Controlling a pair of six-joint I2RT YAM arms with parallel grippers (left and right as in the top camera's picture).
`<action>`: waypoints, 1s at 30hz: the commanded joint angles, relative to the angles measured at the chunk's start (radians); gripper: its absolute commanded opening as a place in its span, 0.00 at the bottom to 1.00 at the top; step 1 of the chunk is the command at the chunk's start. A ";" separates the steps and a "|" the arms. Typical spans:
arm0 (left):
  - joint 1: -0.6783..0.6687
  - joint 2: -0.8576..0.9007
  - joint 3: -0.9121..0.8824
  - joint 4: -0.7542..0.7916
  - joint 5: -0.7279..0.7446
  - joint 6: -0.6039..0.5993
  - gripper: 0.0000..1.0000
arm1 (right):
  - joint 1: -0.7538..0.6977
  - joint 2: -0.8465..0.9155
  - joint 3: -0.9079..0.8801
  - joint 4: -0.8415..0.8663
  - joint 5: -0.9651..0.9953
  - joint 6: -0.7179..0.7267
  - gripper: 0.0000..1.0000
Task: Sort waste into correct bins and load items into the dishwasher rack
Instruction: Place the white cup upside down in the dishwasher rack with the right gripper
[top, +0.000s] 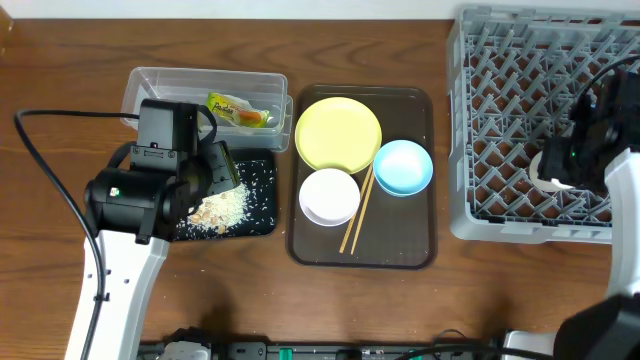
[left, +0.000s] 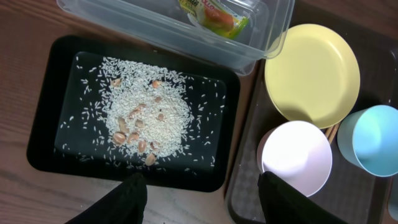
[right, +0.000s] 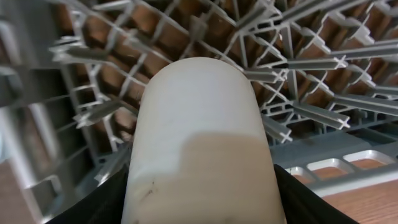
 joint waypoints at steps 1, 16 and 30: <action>0.005 -0.005 0.005 -0.006 -0.014 0.013 0.61 | -0.010 0.041 0.017 0.010 0.037 0.011 0.01; 0.005 -0.005 0.005 -0.007 -0.014 0.013 0.61 | -0.010 0.168 0.017 0.024 0.053 0.011 0.13; 0.005 -0.005 0.005 -0.051 -0.059 0.005 0.62 | 0.000 0.129 0.079 0.011 -0.066 0.019 0.93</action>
